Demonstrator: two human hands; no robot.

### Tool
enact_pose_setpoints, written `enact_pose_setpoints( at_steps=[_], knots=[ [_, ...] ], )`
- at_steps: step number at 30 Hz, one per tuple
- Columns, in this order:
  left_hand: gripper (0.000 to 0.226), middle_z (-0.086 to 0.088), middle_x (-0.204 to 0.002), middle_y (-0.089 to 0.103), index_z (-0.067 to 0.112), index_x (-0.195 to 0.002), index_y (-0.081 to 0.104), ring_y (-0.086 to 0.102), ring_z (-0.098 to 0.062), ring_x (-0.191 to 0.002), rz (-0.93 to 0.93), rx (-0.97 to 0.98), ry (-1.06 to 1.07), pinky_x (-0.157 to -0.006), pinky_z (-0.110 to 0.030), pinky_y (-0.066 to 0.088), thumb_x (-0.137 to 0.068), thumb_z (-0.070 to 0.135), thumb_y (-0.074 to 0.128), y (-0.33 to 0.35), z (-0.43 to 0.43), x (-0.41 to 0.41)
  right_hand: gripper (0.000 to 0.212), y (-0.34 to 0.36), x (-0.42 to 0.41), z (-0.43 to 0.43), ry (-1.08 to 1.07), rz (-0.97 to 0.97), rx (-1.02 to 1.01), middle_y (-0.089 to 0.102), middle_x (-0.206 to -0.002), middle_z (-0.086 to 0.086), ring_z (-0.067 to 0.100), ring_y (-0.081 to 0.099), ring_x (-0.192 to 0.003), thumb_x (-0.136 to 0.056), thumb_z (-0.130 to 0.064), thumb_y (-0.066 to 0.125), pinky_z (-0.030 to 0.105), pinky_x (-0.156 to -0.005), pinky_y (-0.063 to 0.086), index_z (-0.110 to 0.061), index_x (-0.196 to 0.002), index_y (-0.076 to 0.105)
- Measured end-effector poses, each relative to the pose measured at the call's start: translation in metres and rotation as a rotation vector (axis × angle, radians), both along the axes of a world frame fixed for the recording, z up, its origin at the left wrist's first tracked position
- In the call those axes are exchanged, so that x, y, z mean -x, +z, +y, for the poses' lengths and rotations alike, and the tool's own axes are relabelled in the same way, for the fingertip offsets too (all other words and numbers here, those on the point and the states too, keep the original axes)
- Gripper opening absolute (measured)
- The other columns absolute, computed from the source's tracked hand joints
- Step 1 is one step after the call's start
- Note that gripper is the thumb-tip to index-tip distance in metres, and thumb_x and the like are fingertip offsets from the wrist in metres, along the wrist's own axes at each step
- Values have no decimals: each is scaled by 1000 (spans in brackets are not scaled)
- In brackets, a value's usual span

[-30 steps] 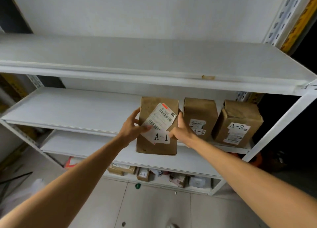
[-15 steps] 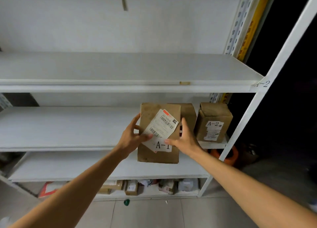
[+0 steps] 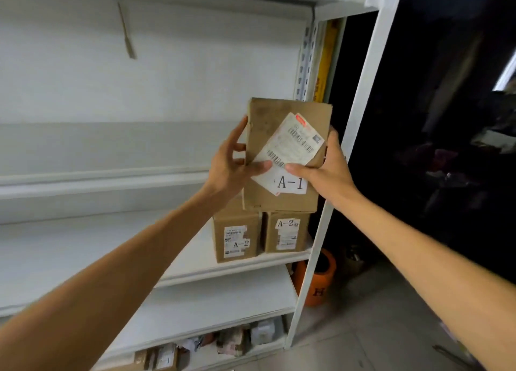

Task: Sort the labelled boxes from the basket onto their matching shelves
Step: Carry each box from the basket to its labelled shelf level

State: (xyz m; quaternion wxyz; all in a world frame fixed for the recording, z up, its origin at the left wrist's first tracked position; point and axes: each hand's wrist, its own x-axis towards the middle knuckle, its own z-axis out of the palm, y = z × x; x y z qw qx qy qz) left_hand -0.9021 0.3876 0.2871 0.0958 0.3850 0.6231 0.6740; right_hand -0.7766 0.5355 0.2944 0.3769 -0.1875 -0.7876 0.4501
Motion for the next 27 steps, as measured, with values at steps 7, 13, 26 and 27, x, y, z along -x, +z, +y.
enact_pose_setpoints(
  at_steps=[7,13,26,27],
  knots=[
    [89,-9,-112,55,34,-149,29,65,-21,-94,77,-14,34,-82,-45,57,-78,10,77,52,95,39,80,59,37,81,-46,74,-102,62,-122,-4,9,56,-112,-65,-14,88,29,-92,49,-20,-129,39],
    [93,-8,-117,55,37,-149,28,65,-25,-99,110,14,156,-86,-47,56,-75,7,78,33,148,65,80,43,72,130,-84,56,-100,63,-119,-2,11,56,-112,-63,-9,88,23,-86,48,-14,-128,42],
    [93,-6,-132,49,41,-143,26,57,-26,-117,171,56,229,-73,-28,57,-71,25,83,20,182,82,73,38,97,166,-118,-56,-141,61,-119,3,16,58,-114,-70,-4,83,3,-56,43,-11,-122,32],
    [93,-6,-131,49,41,-143,26,57,-25,-115,174,56,228,-70,-25,57,-71,25,83,20,183,81,72,37,96,168,-130,-55,-148,62,-121,5,18,58,-114,-70,-4,83,4,-57,43,-11,-122,33]
  ],
)
